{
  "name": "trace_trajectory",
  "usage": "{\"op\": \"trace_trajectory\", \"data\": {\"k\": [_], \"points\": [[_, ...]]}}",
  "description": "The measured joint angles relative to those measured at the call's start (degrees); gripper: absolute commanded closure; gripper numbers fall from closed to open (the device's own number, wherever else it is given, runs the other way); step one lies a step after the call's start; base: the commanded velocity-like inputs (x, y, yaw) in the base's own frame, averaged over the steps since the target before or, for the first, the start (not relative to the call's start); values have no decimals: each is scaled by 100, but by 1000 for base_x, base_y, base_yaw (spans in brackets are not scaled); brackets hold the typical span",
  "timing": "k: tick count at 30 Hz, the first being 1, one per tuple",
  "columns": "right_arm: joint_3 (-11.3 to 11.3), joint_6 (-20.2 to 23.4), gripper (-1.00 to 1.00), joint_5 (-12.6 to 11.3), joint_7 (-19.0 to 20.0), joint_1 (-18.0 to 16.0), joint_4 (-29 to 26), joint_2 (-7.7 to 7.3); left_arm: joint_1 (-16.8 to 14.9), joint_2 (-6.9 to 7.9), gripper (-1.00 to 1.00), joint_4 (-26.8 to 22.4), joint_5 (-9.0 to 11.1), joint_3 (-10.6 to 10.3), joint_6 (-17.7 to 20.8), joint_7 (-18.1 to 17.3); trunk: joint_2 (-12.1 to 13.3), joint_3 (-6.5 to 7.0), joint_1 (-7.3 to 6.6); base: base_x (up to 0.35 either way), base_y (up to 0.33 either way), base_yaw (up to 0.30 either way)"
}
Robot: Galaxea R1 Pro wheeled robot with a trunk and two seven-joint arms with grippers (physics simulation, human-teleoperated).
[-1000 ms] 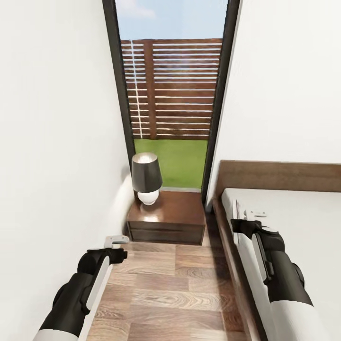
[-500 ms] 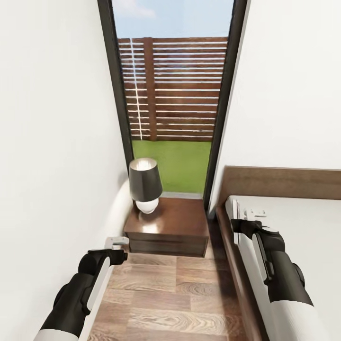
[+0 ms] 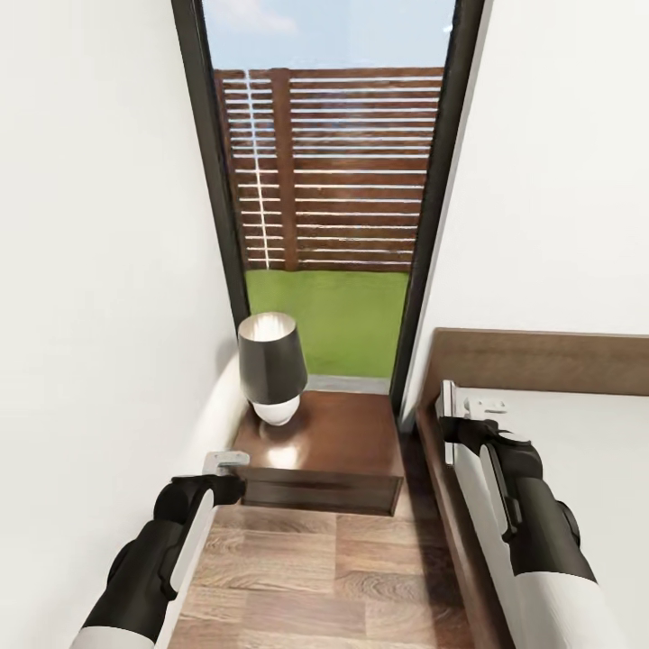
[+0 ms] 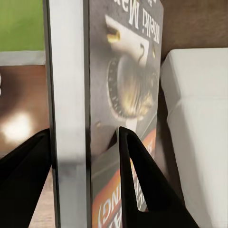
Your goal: In the bedroom, move the book from the bed onto either nightstand, and place the two sandals side by side next to the bed.
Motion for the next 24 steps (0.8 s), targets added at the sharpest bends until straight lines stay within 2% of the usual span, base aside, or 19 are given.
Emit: {"op": "trace_trajectory", "data": {"k": [8,17,20,22,24], "points": [[0,-1,100,10,0,0,-2,0,0,1,-100,0,-16,0,-10,2,0,0,1,284,-116,0],[18,-1,100,-2,0,0,-3,0,37,8,-100,-23,-6,4,-102,-1,0,0,3,46,-14,0],[29,-2,100,-1,0,0,-3,0,101,15,-100,-8,0,6,-392,-29,0,0,3,5,-1,0],[33,-15,100,-1,-3,-1,-18,1,345,27,-100,-46,6,9,-760,-68,0,0,3,1,0,0],[34,-24,100,-1,-2,-1,-36,4,478,34,-100,-61,6,9,-903,-84,0,0,3,0,0,0]]}}
